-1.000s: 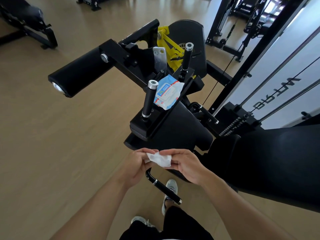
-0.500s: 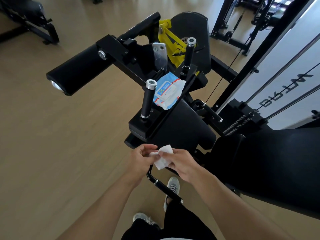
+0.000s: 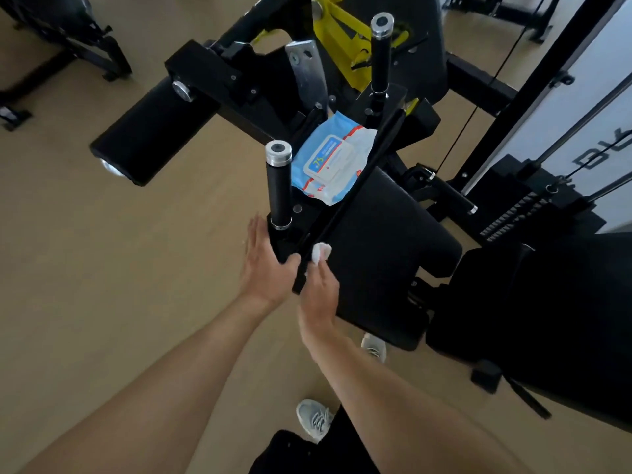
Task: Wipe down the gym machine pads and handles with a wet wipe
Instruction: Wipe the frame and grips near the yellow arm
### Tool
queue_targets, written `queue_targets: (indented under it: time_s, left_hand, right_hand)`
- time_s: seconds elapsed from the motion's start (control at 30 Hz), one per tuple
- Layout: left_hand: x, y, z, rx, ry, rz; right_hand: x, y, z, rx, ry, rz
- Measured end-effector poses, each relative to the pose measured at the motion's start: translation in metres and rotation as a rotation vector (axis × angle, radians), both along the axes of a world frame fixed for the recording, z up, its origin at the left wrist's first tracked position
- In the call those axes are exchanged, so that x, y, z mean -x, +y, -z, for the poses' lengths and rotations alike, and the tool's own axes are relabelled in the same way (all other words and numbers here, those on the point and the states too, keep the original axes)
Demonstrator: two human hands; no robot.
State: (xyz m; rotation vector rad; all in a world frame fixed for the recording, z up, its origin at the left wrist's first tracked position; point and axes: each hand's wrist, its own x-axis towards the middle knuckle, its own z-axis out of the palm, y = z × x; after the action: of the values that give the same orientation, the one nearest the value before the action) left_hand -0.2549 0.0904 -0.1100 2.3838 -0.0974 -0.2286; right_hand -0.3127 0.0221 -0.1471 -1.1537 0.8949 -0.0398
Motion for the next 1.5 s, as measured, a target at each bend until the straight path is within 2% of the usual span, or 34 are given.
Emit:
queue_targets:
  time_s: [0.07,0.13,0.37,0.6,0.77,0.87,0.93,1.0,1.07,1.1,1.13,1.2,1.27,1.33,1.4,1.5]
  left_hand:
    - [-0.008,-0.003,0.003,-0.057,0.015,0.058]
    - [-0.012,-0.006,0.004,-0.118,0.010,0.081]
    - [-0.017,-0.001,0.006,-0.303,-0.018,0.187]
    - [-0.024,0.010,0.009,-0.402,0.045,0.320]
    - [-0.025,0.006,0.009,-0.479,0.038,0.300]
    - [-0.026,0.008,0.012,-0.454,0.024,0.320]
    - [-0.022,0.010,0.011,-0.354,-0.002,0.301]
    - [-0.004,0.013,0.008,-0.189,-0.119,0.114]
    - [0.031,0.014,0.007,-0.009,-0.375,-0.086]
    - [0.052,0.011,0.008,0.056,-0.488,-0.065]
    - [0.070,0.005,0.009,0.114,-0.547,0.046]
    - [0.084,-0.017,0.007,0.190,-0.534,0.305]
    - [0.064,-0.050,-0.005,0.241,-0.492,0.392]
    - [0.030,-0.088,-0.025,0.228,-0.483,0.364]
    - [-0.005,-0.122,-0.042,0.160,-0.427,0.345]
    - [-0.055,-0.161,-0.048,-0.032,-0.391,0.364]
  right_hand:
    - [0.015,0.011,0.010,-0.003,-0.134,-0.165]
    - [0.019,0.013,0.013,-0.014,-0.200,-0.244]
    - [-0.031,-0.031,0.023,0.022,-0.254,-0.195]
    - [0.039,0.015,0.027,0.093,-0.236,-0.402]
    - [-0.002,-0.010,0.027,0.111,-0.203,-0.262]
    - [-0.030,-0.035,0.025,0.143,-0.193,-0.208]
    - [-0.043,-0.049,0.022,0.110,-0.213,-0.161]
    - [-0.054,-0.060,0.020,0.068,-0.229,-0.138]
    - [-0.063,-0.070,0.020,0.039,-0.238,-0.137]
    - [-0.066,-0.076,0.021,0.022,-0.237,-0.129]
    - [-0.068,-0.083,0.020,0.004,-0.227,-0.123]
    - [-0.072,-0.094,0.017,-0.030,-0.190,-0.109]
    - [-0.075,-0.106,0.015,-0.049,-0.184,-0.104]
    - [-0.078,-0.115,0.016,-0.042,-0.215,-0.107]
    - [-0.082,-0.120,0.019,0.066,-0.192,-0.101]
    - [-0.099,-0.131,0.021,0.132,-0.124,-0.026]
